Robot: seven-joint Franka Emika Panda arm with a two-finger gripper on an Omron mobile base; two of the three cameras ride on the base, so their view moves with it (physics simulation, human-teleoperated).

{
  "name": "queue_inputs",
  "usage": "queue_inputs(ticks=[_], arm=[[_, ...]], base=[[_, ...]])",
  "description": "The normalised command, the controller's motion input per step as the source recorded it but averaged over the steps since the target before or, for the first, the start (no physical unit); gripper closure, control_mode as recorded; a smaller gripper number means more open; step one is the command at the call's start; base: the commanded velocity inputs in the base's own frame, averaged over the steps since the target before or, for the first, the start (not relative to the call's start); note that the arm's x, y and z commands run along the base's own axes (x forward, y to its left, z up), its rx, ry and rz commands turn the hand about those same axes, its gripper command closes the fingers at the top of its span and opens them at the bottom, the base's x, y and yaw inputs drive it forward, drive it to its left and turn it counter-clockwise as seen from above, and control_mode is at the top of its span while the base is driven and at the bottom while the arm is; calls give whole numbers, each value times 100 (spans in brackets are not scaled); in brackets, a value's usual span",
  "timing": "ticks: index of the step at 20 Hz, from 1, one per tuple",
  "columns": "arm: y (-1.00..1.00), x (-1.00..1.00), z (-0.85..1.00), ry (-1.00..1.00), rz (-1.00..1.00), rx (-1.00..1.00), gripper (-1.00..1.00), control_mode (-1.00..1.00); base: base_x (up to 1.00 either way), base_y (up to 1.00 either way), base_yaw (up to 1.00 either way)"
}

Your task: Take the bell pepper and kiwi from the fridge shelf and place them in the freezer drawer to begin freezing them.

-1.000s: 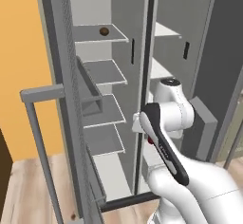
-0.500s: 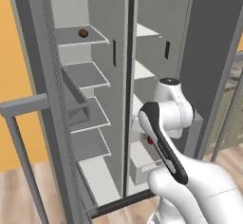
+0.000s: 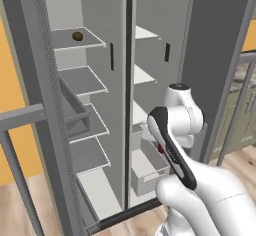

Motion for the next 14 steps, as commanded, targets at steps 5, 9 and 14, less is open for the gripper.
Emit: queue_inputs(ticks=[5, 9, 14], arm=[[-22, 56, -59, 24, -16, 0, 100, -100], [-17, 59, -61, 21, -14, 0, 100, -100], [0, 45, -46, 13, -16, 0, 100, -100]], base=[[0, 0, 0], [0, 0, 0], [0, 0, 0]])
